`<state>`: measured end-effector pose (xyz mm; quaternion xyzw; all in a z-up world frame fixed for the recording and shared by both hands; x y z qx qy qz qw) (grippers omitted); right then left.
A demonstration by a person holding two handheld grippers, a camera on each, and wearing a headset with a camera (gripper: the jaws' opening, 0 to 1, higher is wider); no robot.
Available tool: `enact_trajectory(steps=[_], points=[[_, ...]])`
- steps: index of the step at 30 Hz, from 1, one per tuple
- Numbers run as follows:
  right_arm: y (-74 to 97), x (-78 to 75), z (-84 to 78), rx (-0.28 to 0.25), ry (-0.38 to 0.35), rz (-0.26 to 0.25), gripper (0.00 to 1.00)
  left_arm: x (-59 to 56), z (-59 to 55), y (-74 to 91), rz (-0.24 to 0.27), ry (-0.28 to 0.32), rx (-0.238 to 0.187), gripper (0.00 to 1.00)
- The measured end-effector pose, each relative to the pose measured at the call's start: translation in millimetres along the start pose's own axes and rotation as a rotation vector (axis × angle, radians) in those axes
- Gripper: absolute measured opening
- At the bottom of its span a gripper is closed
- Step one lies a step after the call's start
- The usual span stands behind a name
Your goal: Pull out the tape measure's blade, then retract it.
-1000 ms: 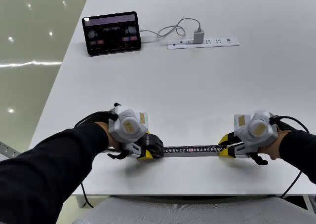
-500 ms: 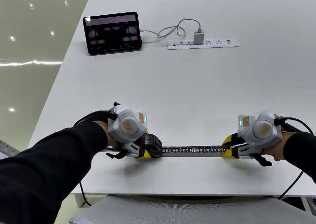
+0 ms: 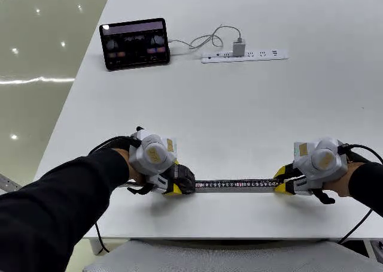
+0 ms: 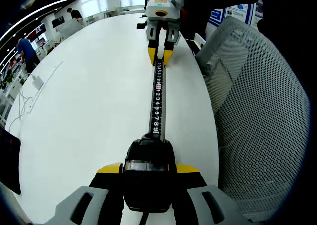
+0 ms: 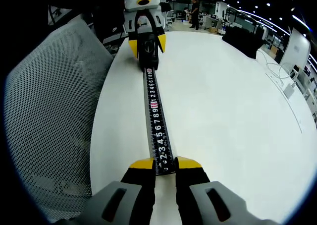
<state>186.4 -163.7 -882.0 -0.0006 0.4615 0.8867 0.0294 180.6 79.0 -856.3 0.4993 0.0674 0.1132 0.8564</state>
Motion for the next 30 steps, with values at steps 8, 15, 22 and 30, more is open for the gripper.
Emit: enact_trajectory(steps=[8, 15, 22, 30], points=[[4.4, 1.1, -1.9, 0.007, -0.009, 0.000, 0.10, -0.4, -0.3, 0.0, 0.005, 0.002, 0.000, 0.34], [8.7, 3.0, -2.8, 0.016, -0.012, 0.000, 0.10, -0.5, -0.5, 0.1, 0.007, 0.002, 0.000, 0.34], [11.3, 2.3, -7.8, 0.021, -0.015, 0.000, 0.10, -0.9, -0.6, 0.1, 0.012, 0.002, 0.000, 0.34], [15.8, 2.6, -9.5, 0.025, -0.014, -0.004, 0.10, -0.2, -0.5, -0.1, 0.012, 0.003, 0.001, 0.34]])
Point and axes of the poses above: the centre of the closed fingertips' face, and the gripper's own axes: y roughly backward along the fingers, x roughly to its left, z roughly out of its top, the point moved 3 cm from there along y, roughly backward along the fingers, and after that the axes turned 4 degrees about y, right-handed, at the moved point
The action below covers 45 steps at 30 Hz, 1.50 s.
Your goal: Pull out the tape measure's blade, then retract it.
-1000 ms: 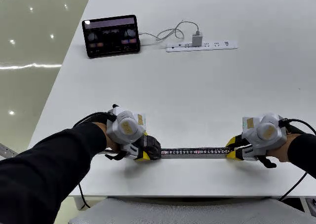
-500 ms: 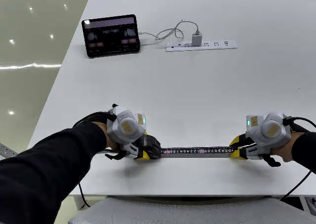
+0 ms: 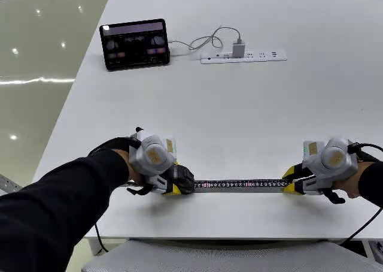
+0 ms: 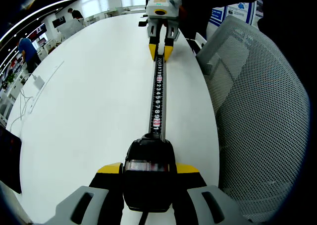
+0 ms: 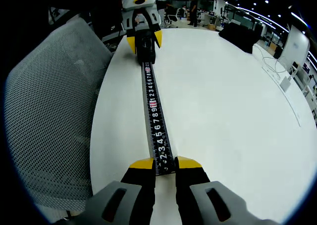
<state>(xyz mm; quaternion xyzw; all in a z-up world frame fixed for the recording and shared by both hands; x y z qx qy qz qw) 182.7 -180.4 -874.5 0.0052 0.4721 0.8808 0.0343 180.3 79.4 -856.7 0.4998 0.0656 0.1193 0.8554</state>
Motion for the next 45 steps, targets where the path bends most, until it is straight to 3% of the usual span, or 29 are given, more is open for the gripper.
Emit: enact_trajectory(steps=[15, 20, 28, 32, 40, 42, 45], points=[[1.1, -3.0, -5.6, 0.007, -0.003, 0.002, 0.10, 0.0, 0.4, 0.0, -0.002, 0.000, -0.003, 0.34], [1.3, -2.7, -3.2, 0.022, -0.029, 0.009, 0.10, -0.4, 0.6, -0.1, 0.002, -0.002, -0.002, 0.34], [0.5, -2.5, -3.4, 0.045, 0.001, 0.012, 0.11, -0.7, 0.2, 0.0, -0.002, -0.015, 0.004, 0.33], [-1.5, -5.5, -1.0, 0.081, -0.048, 0.026, 0.12, -0.2, 0.4, -0.2, -0.009, -0.022, 0.008, 0.33], [-3.7, -6.0, -2.0, 0.126, 0.034, 0.030, 0.13, -0.7, 0.5, -0.2, -0.011, -0.024, 0.005, 0.34], [-5.6, -10.1, 0.6, 0.123, 0.082, -0.012, 0.17, -0.8, 0.7, -0.4, -0.012, -0.023, 0.004, 0.34], [-6.5, -6.1, 5.2, 0.115, 0.063, -0.012, 0.30, -0.7, 0.8, -0.5, -0.012, -0.023, 0.003, 0.34]])
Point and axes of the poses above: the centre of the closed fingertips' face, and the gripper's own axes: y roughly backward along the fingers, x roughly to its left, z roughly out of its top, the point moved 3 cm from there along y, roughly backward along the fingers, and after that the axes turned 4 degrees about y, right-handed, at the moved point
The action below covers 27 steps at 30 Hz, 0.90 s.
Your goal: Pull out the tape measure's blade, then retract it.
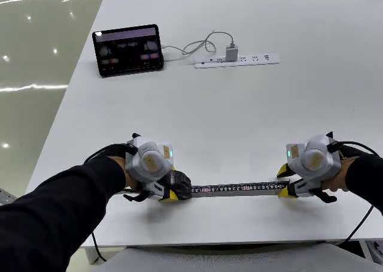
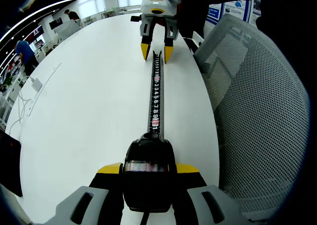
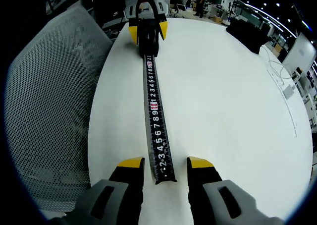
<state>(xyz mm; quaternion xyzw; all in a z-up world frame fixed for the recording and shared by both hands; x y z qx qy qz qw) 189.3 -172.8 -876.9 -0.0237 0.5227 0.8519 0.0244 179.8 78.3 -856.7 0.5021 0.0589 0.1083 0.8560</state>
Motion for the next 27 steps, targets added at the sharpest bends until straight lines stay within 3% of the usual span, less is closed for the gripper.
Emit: enact_trajectory(steps=[3, 7, 8, 14, 16, 17, 18, 19, 21, 23, 27], points=[[-0.6, 5.2, -0.9, 0.009, 0.015, 0.007, 0.33, 0.0, 0.1, -0.3, 0.003, -0.002, -0.001, 0.34], [1.2, 8.6, -3.9, -0.003, -0.026, 0.007, 0.44, 1.1, 0.8, 0.0, 0.001, 0.000, 0.002, 0.34], [2.4, 10.0, -3.3, -0.018, -0.062, 0.010, 0.46, 1.2, 1.2, 0.2, -0.002, -0.025, 0.005, 0.34], [7.0, 12.1, -5.6, -0.016, -0.065, -0.003, 0.53, -2.7, -0.4, 0.6, -0.011, -0.005, 0.008, 0.36], [7.6, 11.4, -4.8, -0.020, -0.065, -0.009, 0.54, -0.9, -0.6, 0.3, 0.014, -0.010, 0.004, 0.36], [8.0, 11.7, -4.1, -0.023, -0.070, -0.008, 0.54, 2.9, -1.9, 1.7, 0.041, 0.033, 0.010, 0.36], [8.8, 11.7, -3.5, -0.025, -0.074, -0.011, 0.53, 1.9, -2.1, 2.3, 0.030, 0.061, 0.011, 0.38], [10.0, 10.2, -2.6, -0.029, -0.070, -0.022, 0.52, 3.6, -1.6, 3.0, 0.038, 0.053, 0.004, 0.42], [12.6, 8.1, -1.1, -0.038, -0.078, -0.035, 0.54, 6.5, -2.9, 5.8, 0.047, 0.109, 0.004, 0.45], [15.4, 5.0, 0.7, -0.051, -0.081, -0.055, 0.56, 10.4, -3.5, 7.1, 0.066, 0.110, -0.004, 0.50], [21.2, -1.9, 4.6, -0.089, -0.103, -0.101, 0.61, 13.4, -4.2, 13.0, 0.082, 0.169, -0.021, 0.55]])
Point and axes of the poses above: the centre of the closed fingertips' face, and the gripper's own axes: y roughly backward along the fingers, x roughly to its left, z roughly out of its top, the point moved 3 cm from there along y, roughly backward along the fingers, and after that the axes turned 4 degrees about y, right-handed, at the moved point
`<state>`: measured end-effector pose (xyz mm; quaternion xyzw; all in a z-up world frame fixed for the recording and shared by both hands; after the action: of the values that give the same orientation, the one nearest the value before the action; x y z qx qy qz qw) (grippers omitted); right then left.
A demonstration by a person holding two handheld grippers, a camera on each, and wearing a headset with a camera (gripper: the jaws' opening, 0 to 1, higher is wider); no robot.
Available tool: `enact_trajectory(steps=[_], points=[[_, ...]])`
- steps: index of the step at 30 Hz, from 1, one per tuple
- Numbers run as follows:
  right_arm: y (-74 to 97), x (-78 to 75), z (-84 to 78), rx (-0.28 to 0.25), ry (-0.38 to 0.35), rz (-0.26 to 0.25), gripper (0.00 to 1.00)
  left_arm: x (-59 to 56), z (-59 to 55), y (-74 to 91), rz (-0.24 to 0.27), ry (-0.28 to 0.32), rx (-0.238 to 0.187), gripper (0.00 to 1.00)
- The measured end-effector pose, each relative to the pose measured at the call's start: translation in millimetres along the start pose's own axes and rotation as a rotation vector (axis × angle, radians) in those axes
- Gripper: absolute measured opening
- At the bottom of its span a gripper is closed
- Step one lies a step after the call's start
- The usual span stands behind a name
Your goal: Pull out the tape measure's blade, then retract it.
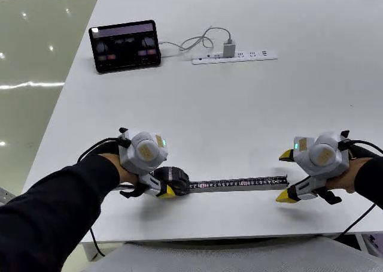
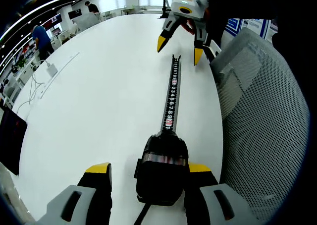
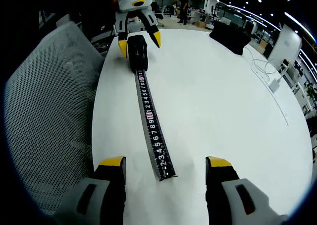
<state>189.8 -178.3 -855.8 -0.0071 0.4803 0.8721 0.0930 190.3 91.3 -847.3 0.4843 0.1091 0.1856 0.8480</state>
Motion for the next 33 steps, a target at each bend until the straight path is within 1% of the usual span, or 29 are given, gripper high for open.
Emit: enact_trajectory(steps=[1, 2, 3, 4, 5, 6, 7, 8, 9, 10, 11, 12, 13, 14, 15, 16, 17, 19, 20, 21, 23, 24, 25, 26, 27, 28, 29, 31, 33], points=[[0.6, -0.6, -0.2, -0.002, -0.002, -0.006, 0.62, 2.3, -1.1, 0.8, 0.011, 0.020, -0.001, 0.57], [2.7, -0.6, 1.4, -0.006, -0.011, -0.011, 0.64, 6.2, -1.5, 2.6, 0.043, 0.056, -0.011, 0.60], [3.4, -0.6, 1.8, -0.009, -0.026, -0.015, 0.65, 6.9, -1.1, 3.7, 0.050, 0.080, -0.022, 0.63], [5.8, -0.1, 3.5, -0.016, -0.040, -0.022, 0.67, 8.0, -1.3, 5.2, 0.053, 0.130, -0.040, 0.66], [7.0, 0.2, 3.9, -0.022, -0.044, -0.029, 0.68, 9.2, -1.5, 6.3, 0.058, 0.154, -0.054, 0.70], [7.9, 0.5, 3.8, -0.026, -0.051, -0.036, 0.69, 11.7, -2.2, 8.1, 0.077, 0.181, -0.070, 0.74], [9.3, 1.0, 3.5, -0.031, -0.063, -0.045, 0.70, 15.0, -2.9, 10.5, 0.101, 0.208, -0.098, 0.79], [10.0, 1.7, 2.7, -0.036, -0.068, -0.048, 0.71, 16.1, -4.1, 12.6, 0.108, 0.220, -0.116, 0.82], [11.3, 2.5, 1.6, -0.041, -0.078, -0.056, 0.72, 18.9, -8.0, 15.7, 0.126, 0.241, -0.132, 0.83], [13.0, 3.3, 1.4, -0.045, -0.083, -0.063, 0.72, 20.4, -9.1, 18.2, 0.138, 0.260, -0.155, 0.83], [14.6, 3.9, 0.8, -0.050, -0.095, -0.070, 0.74, 23.5, -10.6, 22.1, 0.166, 0.295, -0.184, 0.87], [17.0, 4.8, 0.9, -0.063, -0.118, -0.082, 0.76, 26.4, -13.0, 25.5, 0.188, 0.343, -0.219, 0.92], [18.6, 5.2, 0.7, -0.071, -0.133, -0.091, 0.77, 27.8, -14.7, 27.6, 0.200, 0.377, -0.244, 0.99], [19.8, 5.1, -1.5, -0.081, -0.147, -0.098, 0.79, 28.9, -21.7, 33.0, 0.223, 0.411, -0.243, 0.99], [20.8, 5.9, -2.2, -0.087, -0.155, -0.101, 0.80, 29.5, -26.7, 36.4, 0.242, 0.423, -0.237, 1.00], [22.1, 7.7, -2.3, -0.096, -0.175, -0.106, 0.82, 31.3, -28.5, 39.8, 0.262, 0.409, -0.249, 1.00], [23.4, 9.1, -2.3, -0.113, -0.194, -0.117, 0.84, 29.1, -32.0, 44.6, 0.279, 0.406, -0.249, 1.00], [25.6, 11.3, -4.0, -0.123, -0.202, -0.129, 0.87, 25.8, -34.9, 50.8, 0.294, 0.431, -0.273, 1.00], [26.5, 12.3, -4.5, -0.125, -0.202, -0.133, 0.88, 24.8, -36.5, 52.8, 0.301, 0.429, -0.279, 1.00], [27.9, 12.2, -4.8, -0.127, -0.205, -0.149, 0.89, 22.6, -37.8, 54.6, 0.304, 0.425, -0.279, 1.00], [31.3, 12.7, -5.2, -0.138, -0.234, -0.172, 0.93, 22.4, -43.7, 58.2, 0.326, 0.432, -0.284, 1.00], [32.2, 13.3, -5.5, -0.152, -0.255, -0.174, 0.95, 22.4, -48.1, 61.3, 0.342, 0.445, -0.288, 1.00], [33.1, 14.3, -5.1, -0.162, -0.258, -0.175, 0.96, 23.6, -50.4, 64.2, 0.358, 0.453, -0.294, 1.00], [34.0, 15.2, -5.9, -0.157, -0.255, -0.180, 0.96, 25.7, -50.5, 67.8, 0.377, 0.458, -0.324, 1.00], [36.4, 14.4, -8.8, -0.145, -0.265, -0.204, 0.96, 25.7, -52.4, 71.7, 0.382, 0.477, -0.355, 1.00], [38.8, 13.6, -9.2, -0.150, -0.297, -0.225, 0.97, 23.6, -56.5, 73.1, 0.375, 0.482, -0.350, 1.00], [42.4, 12.4, -6.8, -0.180, -0.334, -0.242, 0.98, 22.1, -61.2, 75.4, 0.374, 0.484, -0.348, 1.00], [48.2, 9.7, -5.3, -0.210, -0.338, -0.275, 0.98, 22.1, -67.0, 78.5, 0.373, 0.495, -0.360, 1.00], [50.2, 10.0, -7.6, -0.216, -0.358, -0.288, 0.98, 21.2, -72.1, 80.5, 0.374, 0.497, -0.356, 1.00]])
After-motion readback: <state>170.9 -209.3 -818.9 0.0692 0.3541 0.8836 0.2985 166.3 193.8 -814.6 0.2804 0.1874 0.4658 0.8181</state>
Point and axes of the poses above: the centre of the closed fingertips' face, and the gripper's own axes: y roughly backward along the fingers, x roughly to its left, z roughly out of its top, the point moved 3 cm from there along y, roughly backward along the fingers, and after that the axes turned 4 degrees about y, right-handed, at the moved point
